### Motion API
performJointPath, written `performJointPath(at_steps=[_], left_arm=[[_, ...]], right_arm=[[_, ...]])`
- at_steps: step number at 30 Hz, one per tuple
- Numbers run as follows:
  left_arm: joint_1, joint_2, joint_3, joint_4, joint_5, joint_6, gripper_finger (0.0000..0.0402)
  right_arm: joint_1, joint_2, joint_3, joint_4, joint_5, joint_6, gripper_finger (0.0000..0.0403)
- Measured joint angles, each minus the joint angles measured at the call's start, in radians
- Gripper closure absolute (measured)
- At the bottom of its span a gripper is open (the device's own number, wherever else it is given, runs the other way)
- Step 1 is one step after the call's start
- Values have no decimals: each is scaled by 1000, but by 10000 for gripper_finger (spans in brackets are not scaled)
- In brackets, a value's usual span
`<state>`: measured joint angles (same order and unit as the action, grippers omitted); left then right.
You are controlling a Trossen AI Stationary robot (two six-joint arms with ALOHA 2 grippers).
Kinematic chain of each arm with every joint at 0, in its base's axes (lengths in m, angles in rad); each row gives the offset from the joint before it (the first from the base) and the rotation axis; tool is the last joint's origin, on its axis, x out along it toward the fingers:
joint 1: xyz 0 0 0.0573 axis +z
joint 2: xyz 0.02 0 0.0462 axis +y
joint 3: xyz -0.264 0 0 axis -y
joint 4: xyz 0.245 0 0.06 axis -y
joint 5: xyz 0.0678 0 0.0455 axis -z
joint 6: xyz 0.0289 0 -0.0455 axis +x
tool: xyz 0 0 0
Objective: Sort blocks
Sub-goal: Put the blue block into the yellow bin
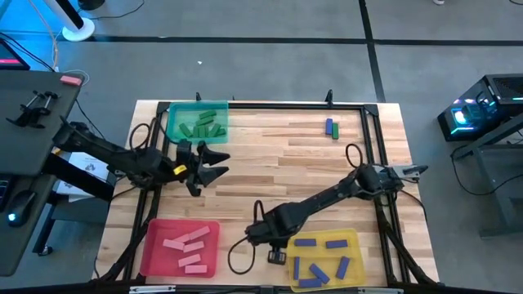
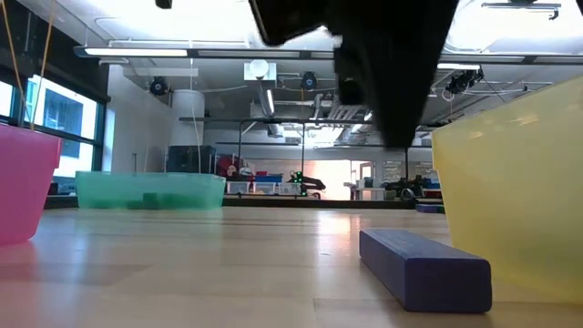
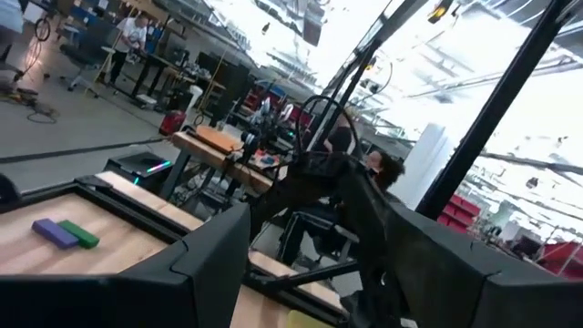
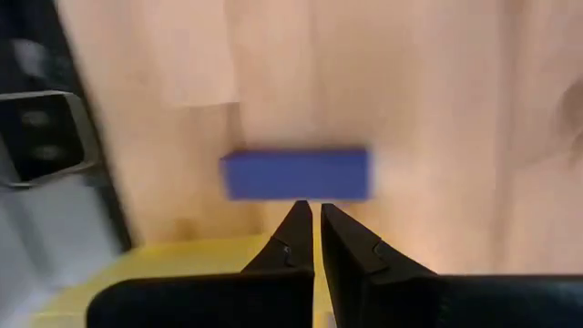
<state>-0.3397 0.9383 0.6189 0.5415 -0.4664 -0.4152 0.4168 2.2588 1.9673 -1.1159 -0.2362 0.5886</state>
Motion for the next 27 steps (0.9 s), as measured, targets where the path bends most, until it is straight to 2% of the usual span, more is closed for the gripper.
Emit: performJointPath(at_steps=[3, 7, 9, 12, 14, 27], left_arm=[[0, 19, 0, 1, 0, 0, 163], [0, 27, 0, 1, 0, 0, 163], [0, 27, 0, 1, 0, 0, 163], [0, 27, 0, 1, -15, -1, 163], [0, 28, 0, 1, -24, -1, 163], [0, 28, 0, -25, -45, -1, 163]], right_arm=[[3, 10, 16, -9, 80, -122, 403], [4, 13, 15, -2, 106, -192, 403], [4, 18, 15, 5, 88, -206, 403], [0, 23, 15, 25, -16, -220, 403], [0, 34, 15, 44, -43, -223, 403], [17, 95, 15, 46, -10, -205, 403]])
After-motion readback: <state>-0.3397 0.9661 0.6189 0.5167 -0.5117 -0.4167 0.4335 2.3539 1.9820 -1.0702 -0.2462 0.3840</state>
